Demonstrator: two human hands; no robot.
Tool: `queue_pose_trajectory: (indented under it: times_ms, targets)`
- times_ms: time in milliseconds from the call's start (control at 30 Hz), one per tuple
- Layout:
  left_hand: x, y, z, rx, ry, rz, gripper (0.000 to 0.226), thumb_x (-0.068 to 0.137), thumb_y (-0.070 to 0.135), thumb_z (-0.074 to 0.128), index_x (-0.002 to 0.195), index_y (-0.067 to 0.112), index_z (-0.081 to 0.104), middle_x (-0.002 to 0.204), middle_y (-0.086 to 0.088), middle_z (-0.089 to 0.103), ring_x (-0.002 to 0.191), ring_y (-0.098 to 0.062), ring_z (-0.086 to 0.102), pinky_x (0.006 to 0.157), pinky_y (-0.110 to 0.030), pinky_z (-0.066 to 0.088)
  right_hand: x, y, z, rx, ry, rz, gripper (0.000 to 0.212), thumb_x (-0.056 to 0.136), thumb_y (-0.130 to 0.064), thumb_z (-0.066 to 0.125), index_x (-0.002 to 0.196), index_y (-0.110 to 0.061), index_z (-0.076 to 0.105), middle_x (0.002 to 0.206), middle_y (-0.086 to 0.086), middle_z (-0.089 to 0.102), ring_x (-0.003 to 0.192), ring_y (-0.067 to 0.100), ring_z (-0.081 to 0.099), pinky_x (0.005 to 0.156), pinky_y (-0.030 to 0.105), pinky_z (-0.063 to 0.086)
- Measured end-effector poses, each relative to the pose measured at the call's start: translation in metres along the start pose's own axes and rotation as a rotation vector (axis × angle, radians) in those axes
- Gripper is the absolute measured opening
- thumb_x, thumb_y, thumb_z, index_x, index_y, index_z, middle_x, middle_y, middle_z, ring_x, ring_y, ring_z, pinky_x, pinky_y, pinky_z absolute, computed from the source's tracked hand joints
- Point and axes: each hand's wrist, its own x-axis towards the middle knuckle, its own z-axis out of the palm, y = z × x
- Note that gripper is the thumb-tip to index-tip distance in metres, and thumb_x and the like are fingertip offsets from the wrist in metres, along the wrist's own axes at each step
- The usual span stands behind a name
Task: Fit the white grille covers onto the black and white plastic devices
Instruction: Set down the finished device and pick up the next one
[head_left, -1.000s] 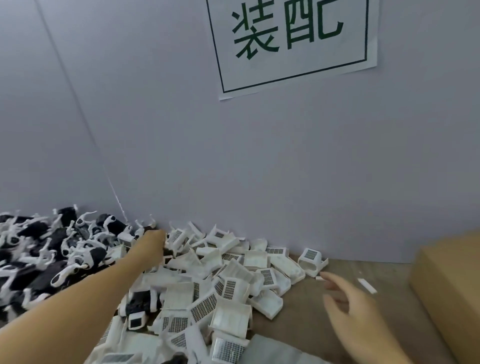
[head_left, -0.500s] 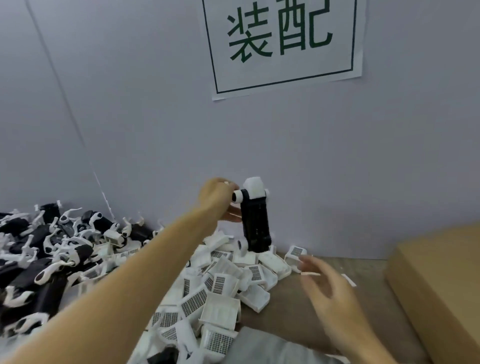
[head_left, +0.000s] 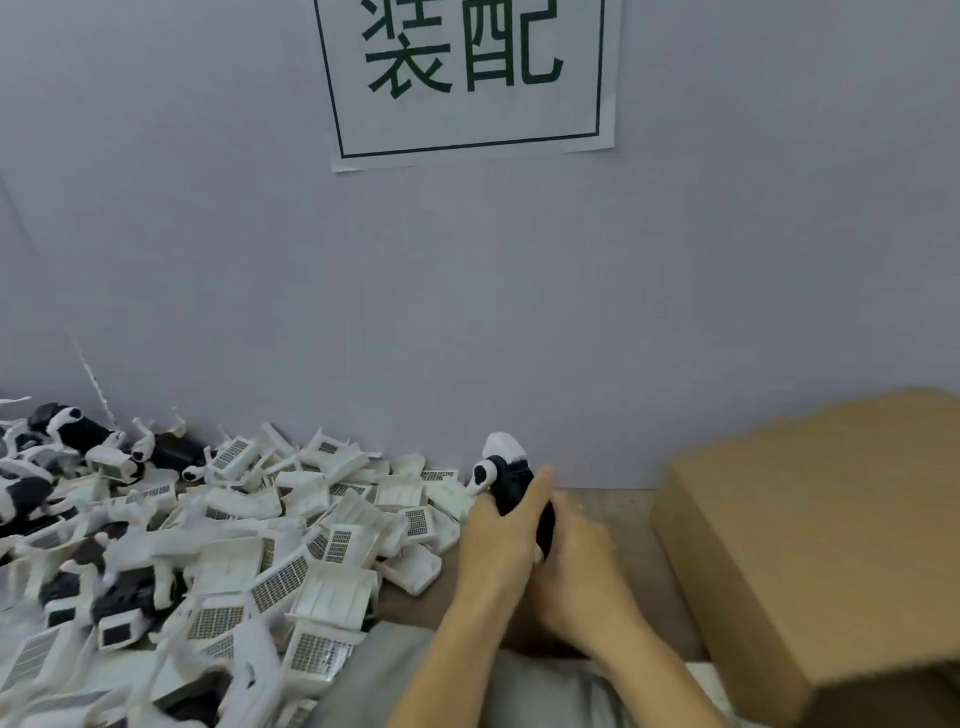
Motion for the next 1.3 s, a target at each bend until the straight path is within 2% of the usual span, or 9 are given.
queue_pose_trajectory:
  times_ms: [100, 267, 433, 667, 800, 933, 1067, 1167, 1300]
  targets:
    - [0.009, 0.001, -0.007, 0.018, 0.092, 0.037, 0.023, 0.091, 0.036, 0.069, 0.099, 0.014, 0.071, 0.090, -0.002, 0.077, 0.089, -0.016, 0.072, 0.088, -0.039, 0.056, -0.001, -0.006, 0.001, -0.118, 0.036, -0.056, 0.047, 0.070, -0.036, 0.058, 0.117, -0.035, 0.053, 0.093, -0.011, 0.068, 0.089, 0.015, 0.064, 0.064, 0.028, 0.046]
    - [0.013, 0.003, -0.017, 0.210, 0.078, 0.196, 0.011, 0.090, 0.020, 0.067, 0.085, 0.028, 0.063, 0.080, 0.012, 0.070, 0.072, 0.006, 0.066, 0.059, -0.009, 0.044, 0.003, 0.001, -0.007, 0.349, -0.145, -0.012, 0.047, 0.076, -0.026, 0.070, 0.109, -0.056, 0.055, 0.104, -0.023, 0.069, 0.095, -0.010, 0.064, 0.074, 0.012, 0.052]
    - [0.006, -0.003, -0.023, 0.686, -0.229, 0.461, 0.029, 0.090, 0.018, 0.057, 0.115, 0.032, 0.059, 0.107, 0.011, 0.069, 0.102, -0.015, 0.064, 0.086, -0.035, 0.051, 0.012, 0.003, -0.018, 0.631, 0.031, 0.159, 0.095, 0.071, -0.049, 0.086, 0.149, -0.025, 0.039, 0.116, -0.019, 0.064, 0.105, -0.006, 0.062, 0.089, 0.020, 0.052]
    - [-0.007, -0.009, 0.006, 0.902, -0.204, 0.618, 0.039, 0.091, 0.027, 0.054, 0.129, 0.026, 0.045, 0.119, 0.005, 0.062, 0.109, -0.023, 0.059, 0.088, -0.041, 0.046, 0.015, 0.010, -0.026, 0.390, 0.433, 0.303, 0.069, 0.083, -0.050, 0.073, 0.138, -0.012, 0.055, 0.116, 0.000, 0.065, 0.108, 0.020, 0.063, 0.087, 0.033, 0.051]
    - [-0.017, -0.009, 0.020, 1.161, 0.000, 0.655, 0.044, 0.088, 0.030, 0.052, 0.128, 0.018, 0.037, 0.120, 0.003, 0.050, 0.113, -0.024, 0.053, 0.094, -0.045, 0.036, 0.018, 0.001, -0.025, 0.524, 0.295, 0.225, 0.047, 0.098, -0.058, 0.043, 0.117, -0.017, 0.054, 0.110, -0.001, 0.060, 0.101, 0.016, 0.058, 0.085, 0.031, 0.043]
    - [-0.005, -0.005, -0.001, 0.752, 0.245, 0.446, 0.043, 0.086, 0.038, 0.062, 0.113, 0.022, 0.033, 0.109, 0.007, 0.057, 0.109, -0.022, 0.059, 0.096, -0.045, 0.042, 0.009, -0.019, -0.023, 0.646, 0.021, -0.005, 0.054, 0.099, -0.059, 0.038, 0.148, -0.036, 0.033, 0.140, -0.023, 0.041, 0.125, -0.002, 0.050, 0.108, 0.027, 0.038]
    - [0.008, 0.013, -0.028, 0.048, 0.335, 0.250, 0.048, 0.084, 0.029, 0.076, 0.104, 0.020, 0.034, 0.094, -0.002, 0.063, 0.079, -0.016, 0.066, 0.066, -0.030, 0.054, 0.008, -0.039, -0.024, 0.577, 0.203, -0.193, 0.032, 0.092, -0.044, 0.050, 0.121, -0.034, 0.060, 0.116, -0.018, 0.066, 0.103, 0.001, 0.066, 0.085, 0.019, 0.052]
    - [0.020, 0.017, -0.042, -0.366, 0.154, 0.076, 0.035, 0.085, 0.031, 0.077, 0.099, 0.007, 0.056, 0.085, -0.007, 0.062, 0.073, -0.020, 0.064, 0.070, -0.032, 0.053, 0.012, -0.035, -0.026, 0.372, 0.361, -0.014, 0.015, 0.095, -0.017, 0.052, 0.096, -0.030, 0.061, 0.084, -0.005, 0.066, 0.077, 0.015, 0.063, 0.065, 0.023, 0.048]
    - [0.019, 0.016, -0.047, -0.762, -0.007, -0.067, 0.015, 0.095, 0.013, 0.062, 0.099, 0.000, 0.069, 0.091, -0.016, 0.068, 0.082, -0.030, 0.070, 0.061, -0.033, 0.055, 0.005, -0.015, -0.014, 0.690, -0.040, 0.285, 0.020, 0.098, -0.013, 0.048, 0.105, -0.010, 0.066, 0.089, 0.014, 0.066, 0.070, 0.026, 0.062, 0.056, 0.032, 0.044]
